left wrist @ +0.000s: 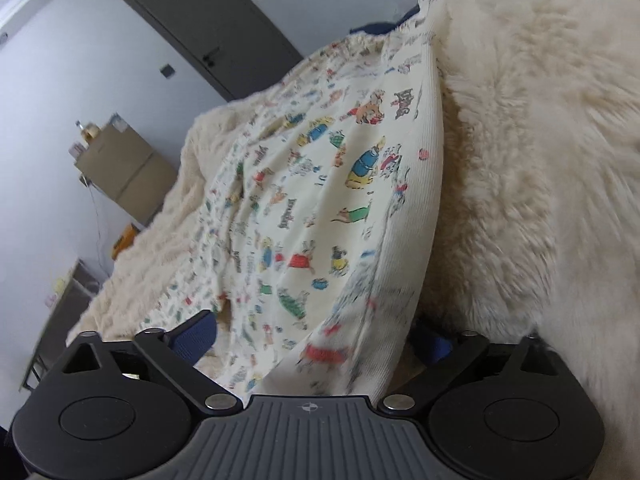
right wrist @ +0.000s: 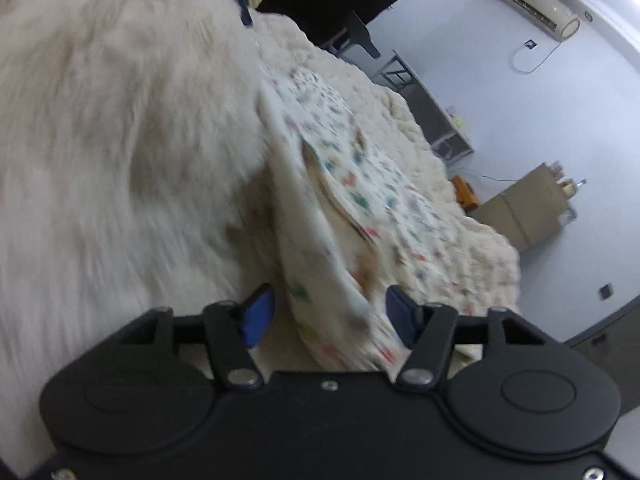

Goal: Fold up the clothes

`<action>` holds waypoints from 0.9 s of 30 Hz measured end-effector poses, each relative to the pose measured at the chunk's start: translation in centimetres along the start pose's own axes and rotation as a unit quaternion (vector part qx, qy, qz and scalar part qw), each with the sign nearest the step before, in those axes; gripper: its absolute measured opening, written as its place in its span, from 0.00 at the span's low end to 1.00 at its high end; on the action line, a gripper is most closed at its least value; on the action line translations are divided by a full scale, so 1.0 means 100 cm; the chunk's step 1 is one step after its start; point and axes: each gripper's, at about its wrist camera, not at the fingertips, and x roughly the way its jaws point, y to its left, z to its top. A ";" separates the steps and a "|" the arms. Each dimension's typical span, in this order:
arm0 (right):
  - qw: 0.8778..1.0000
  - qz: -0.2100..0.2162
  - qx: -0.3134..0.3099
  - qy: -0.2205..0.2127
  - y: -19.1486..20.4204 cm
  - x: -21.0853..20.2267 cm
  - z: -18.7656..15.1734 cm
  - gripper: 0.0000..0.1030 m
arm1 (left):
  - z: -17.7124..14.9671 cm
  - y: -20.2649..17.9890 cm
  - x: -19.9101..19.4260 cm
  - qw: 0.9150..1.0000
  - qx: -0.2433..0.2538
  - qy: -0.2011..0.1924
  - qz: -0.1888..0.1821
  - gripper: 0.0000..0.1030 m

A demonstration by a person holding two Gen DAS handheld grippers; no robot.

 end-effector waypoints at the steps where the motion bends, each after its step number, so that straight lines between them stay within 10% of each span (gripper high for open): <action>1: 1.000 -0.001 -0.002 -0.001 0.000 0.000 -0.002 0.42 | -0.003 0.002 -0.003 1.000 0.000 -0.004 0.000 0.77; 10: 0.999 0.001 -0.039 -0.006 0.017 0.010 -0.019 0.35 | -0.002 -0.002 0.010 0.998 -0.021 -0.015 -0.055 0.72; 13: 0.999 0.012 -0.044 -0.005 0.019 0.013 -0.022 0.09 | -0.004 0.005 0.006 0.998 -0.040 -0.019 -0.050 0.41; 17: 0.999 0.015 -0.021 -0.019 0.008 0.007 -0.022 0.06 | -0.004 0.030 -0.012 0.993 -0.085 -0.070 0.029 0.05; 27: 0.998 0.007 -0.007 -0.067 -0.017 -0.037 -0.006 0.04 | 0.013 0.080 -0.009 0.980 -0.134 -0.110 0.101 0.05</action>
